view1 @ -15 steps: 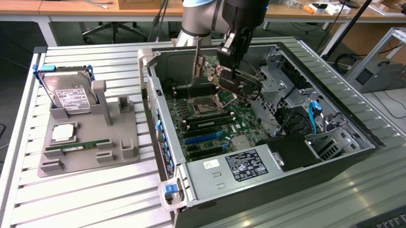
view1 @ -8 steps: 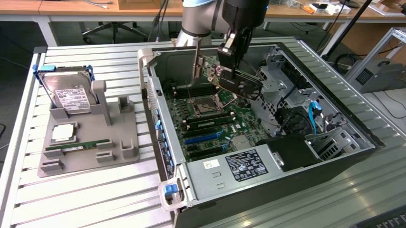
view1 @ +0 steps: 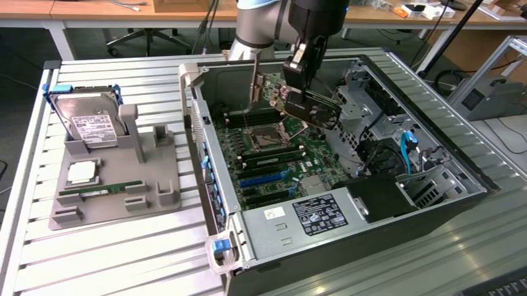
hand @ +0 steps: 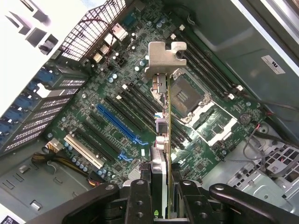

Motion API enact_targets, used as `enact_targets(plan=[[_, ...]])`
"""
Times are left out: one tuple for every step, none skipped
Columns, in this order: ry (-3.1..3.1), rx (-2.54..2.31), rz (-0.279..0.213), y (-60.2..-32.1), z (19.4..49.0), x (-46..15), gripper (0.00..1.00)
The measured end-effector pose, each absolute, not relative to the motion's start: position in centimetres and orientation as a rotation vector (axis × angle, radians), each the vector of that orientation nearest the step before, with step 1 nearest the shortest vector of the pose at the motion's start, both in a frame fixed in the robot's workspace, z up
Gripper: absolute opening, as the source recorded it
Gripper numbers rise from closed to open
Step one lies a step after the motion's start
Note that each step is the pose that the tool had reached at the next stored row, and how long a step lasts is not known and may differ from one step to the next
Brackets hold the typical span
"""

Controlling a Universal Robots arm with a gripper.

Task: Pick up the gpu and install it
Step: 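Insert the gpu into the slot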

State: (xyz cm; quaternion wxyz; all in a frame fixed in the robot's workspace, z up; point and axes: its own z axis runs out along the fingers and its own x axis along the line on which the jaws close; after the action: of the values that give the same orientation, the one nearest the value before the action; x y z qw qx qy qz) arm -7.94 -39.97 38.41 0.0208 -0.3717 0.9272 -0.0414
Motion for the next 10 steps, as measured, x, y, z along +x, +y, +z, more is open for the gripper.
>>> enact_targets(plan=[[2.873,-1.156,-0.129,-39.97,38.41,-7.94,0.27],[2.872,-1.159,-0.129,-39.97,38.41,-7.94,0.27],[2.871,-1.163,-0.130,-39.97,38.40,-7.94,0.27],[2.869,-1.167,-0.130,-39.97,38.40,-7.94,0.27],[2.866,-1.174,-0.131,-39.97,38.40,-7.94,0.27],[2.864,-1.179,-0.132,-39.97,38.40,-7.94,0.27],[2.862,-1.185,-0.133,-39.97,38.40,-7.94,0.27],[2.859,-1.192,-0.133,-39.97,38.40,-7.94,0.27],[2.855,-1.201,-0.134,-39.97,38.39,-7.94,0.27],[2.853,-1.206,-0.134,-39.97,38.40,-7.94,0.27]])
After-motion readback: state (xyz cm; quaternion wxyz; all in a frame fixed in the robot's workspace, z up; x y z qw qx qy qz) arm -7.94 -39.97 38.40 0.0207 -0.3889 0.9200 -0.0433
